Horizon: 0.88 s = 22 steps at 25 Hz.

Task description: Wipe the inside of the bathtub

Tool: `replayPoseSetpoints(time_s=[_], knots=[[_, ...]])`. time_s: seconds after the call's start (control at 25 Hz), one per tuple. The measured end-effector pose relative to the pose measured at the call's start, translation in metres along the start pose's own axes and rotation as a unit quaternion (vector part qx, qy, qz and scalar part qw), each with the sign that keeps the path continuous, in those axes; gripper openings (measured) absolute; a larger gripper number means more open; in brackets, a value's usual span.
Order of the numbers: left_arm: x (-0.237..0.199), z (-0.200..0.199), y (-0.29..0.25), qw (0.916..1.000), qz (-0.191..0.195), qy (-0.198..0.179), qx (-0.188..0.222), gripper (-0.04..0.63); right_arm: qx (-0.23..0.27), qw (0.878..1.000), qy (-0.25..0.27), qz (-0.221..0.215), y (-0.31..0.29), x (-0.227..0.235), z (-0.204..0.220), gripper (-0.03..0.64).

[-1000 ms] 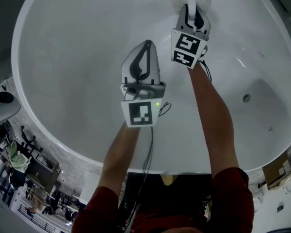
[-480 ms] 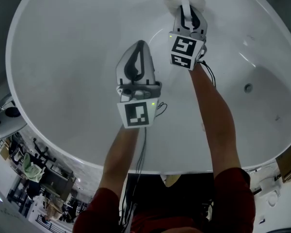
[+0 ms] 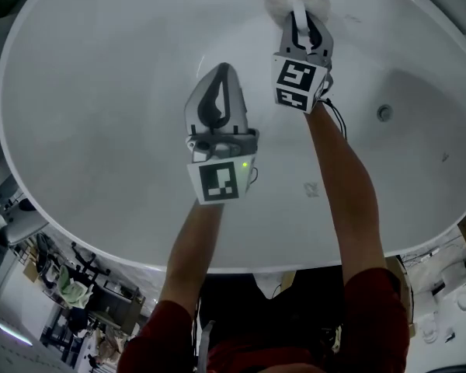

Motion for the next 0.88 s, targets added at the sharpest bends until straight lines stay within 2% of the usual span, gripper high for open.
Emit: replayPoseSetpoints(time_s=[0.56, 0.88], knots=[[0.143, 0.001, -0.024, 0.9968, 0.072, -0.03, -0.013, 0.015, -0.008, 0.999, -0.017, 0.042, 0.028, 0.139, 0.065, 0.092], [0.229, 0.008, -0.051, 0.9924, 0.112, -0.048, -0.018, 0.015, -0.016, 0.997, -0.019, 0.072, 0.042, 0.227, 0.117, 0.092]])
Point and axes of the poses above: the fingertips, and each gripper's own axes: y backward along the fingers, x to its right, z out of its underside, the point moved 9 cm from there along y, backward along the fingers, and after that the axes turned 12 degrees about -x, right-handed, at the moved point
